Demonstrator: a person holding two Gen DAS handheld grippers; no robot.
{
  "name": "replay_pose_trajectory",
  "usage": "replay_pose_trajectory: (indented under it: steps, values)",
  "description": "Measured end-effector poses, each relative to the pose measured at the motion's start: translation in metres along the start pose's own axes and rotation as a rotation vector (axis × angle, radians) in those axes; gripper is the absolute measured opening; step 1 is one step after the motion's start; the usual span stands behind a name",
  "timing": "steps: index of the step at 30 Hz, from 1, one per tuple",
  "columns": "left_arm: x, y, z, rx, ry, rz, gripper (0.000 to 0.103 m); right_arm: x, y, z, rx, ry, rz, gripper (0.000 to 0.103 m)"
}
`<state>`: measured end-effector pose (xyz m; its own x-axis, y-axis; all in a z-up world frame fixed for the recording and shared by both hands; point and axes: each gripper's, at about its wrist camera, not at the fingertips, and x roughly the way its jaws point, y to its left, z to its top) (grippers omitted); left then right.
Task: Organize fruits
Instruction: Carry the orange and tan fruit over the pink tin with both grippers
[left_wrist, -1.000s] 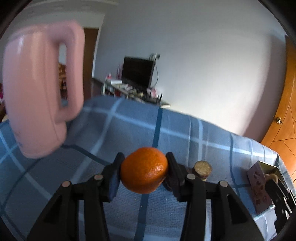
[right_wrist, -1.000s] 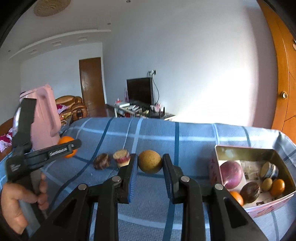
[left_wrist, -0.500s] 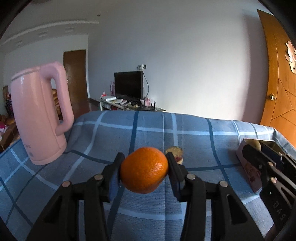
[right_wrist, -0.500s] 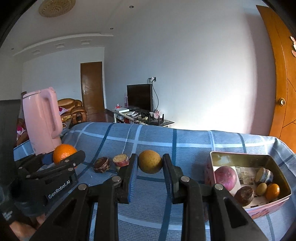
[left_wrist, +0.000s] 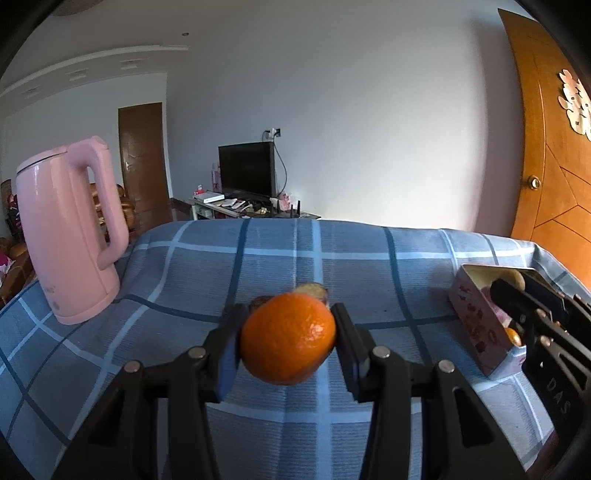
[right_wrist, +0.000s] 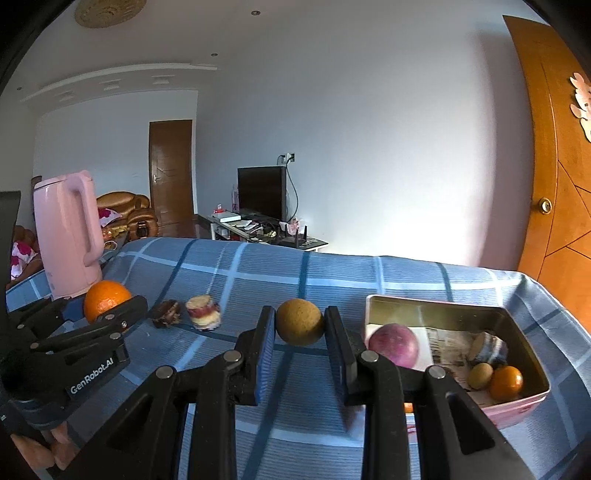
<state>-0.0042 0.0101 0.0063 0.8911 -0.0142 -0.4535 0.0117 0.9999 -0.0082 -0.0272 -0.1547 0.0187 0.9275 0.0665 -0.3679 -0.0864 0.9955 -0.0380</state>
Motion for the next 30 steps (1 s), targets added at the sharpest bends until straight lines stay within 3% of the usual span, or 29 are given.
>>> replay_pose_trajectory:
  steps: [30]
  values:
    - [-0.004,-0.108,0.017,0.078,-0.034,-0.107,0.048,-0.015,-0.111,0.005,0.081,-0.041,-0.103,0.029]
